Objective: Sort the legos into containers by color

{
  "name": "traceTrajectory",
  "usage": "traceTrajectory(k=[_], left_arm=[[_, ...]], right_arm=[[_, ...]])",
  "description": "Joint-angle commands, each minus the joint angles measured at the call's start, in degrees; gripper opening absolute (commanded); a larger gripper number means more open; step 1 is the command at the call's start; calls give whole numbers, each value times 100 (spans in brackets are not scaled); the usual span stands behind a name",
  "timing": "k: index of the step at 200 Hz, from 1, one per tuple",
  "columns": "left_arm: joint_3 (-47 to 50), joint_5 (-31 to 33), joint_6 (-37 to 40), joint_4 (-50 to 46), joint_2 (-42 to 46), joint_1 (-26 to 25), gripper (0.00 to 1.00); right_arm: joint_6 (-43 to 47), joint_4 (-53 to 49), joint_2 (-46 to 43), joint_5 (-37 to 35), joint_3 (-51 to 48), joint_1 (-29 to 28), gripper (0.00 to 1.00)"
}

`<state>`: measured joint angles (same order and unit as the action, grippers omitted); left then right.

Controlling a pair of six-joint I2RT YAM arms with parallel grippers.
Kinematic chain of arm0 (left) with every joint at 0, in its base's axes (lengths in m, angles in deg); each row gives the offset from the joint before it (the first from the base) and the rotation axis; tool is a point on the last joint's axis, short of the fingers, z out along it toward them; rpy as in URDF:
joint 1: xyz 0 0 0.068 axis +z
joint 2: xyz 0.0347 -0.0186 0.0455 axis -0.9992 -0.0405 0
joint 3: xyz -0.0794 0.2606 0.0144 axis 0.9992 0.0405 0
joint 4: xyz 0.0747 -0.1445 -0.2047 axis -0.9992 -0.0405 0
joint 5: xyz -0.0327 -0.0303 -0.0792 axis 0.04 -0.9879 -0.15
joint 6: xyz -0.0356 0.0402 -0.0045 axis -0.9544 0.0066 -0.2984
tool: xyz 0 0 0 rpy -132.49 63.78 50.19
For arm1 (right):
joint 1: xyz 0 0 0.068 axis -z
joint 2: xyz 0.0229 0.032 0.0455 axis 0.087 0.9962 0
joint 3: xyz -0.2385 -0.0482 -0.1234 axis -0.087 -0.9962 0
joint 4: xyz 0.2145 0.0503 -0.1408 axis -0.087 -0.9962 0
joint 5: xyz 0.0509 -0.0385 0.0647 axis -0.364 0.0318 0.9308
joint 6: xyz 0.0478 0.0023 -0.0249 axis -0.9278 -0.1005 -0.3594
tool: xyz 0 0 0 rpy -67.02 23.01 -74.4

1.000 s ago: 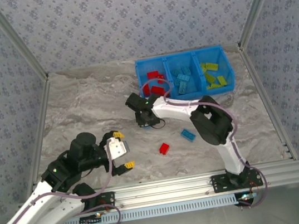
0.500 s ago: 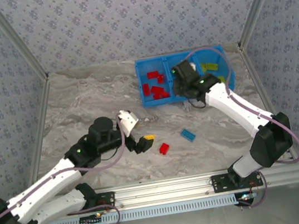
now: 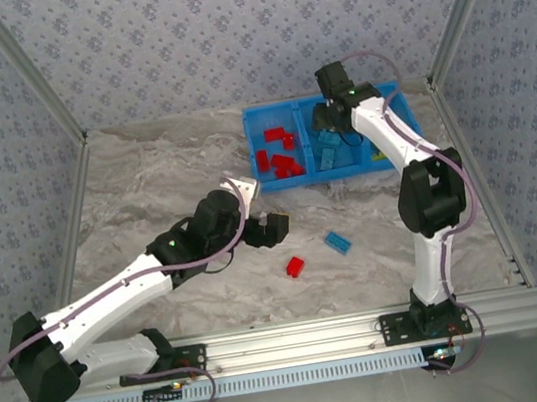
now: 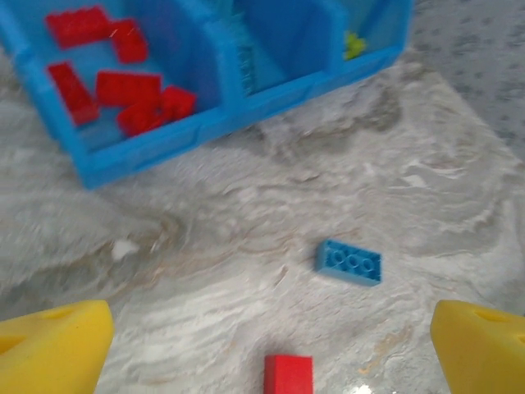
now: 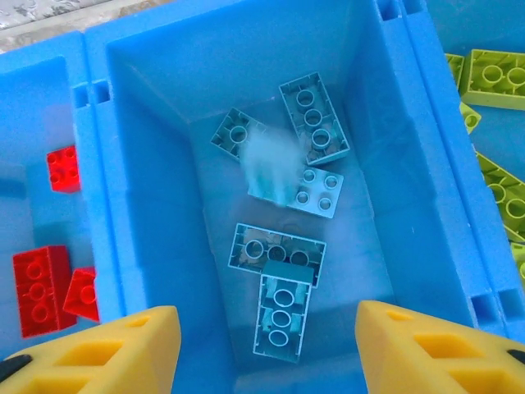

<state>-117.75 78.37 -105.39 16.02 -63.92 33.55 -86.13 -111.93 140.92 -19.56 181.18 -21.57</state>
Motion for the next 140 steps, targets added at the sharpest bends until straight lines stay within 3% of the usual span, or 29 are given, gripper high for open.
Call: traceTrajectory(k=[1, 25, 47, 99, 123, 140], left_arm=[[-108, 389, -883, -587, -146, -29, 99], [-111, -27, -1169, -639, -375, -81, 98], [-213, -116, -1162, -741, -681, -348, 98], [-565, -50, -849, -1144, -1752, -1109, 98], [-939, -41, -560, -1502, -2504, -1359, 98], [-1117, 2, -476, -1501, -2944, -1427, 92]], right_arm=[[60, -475, -535, 254, 62, 14, 61], [99, -400, -1566, 786, -850, -102, 62], [139, -363, -2730, 999, -1888, -338, 72], [-365, -1052, -5211, 876, -3677, -938, 88], [-701, -1395, -5919, 747, -4341, -943, 95], [-790, -1566, -6159, 755, -4515, -945, 97]])
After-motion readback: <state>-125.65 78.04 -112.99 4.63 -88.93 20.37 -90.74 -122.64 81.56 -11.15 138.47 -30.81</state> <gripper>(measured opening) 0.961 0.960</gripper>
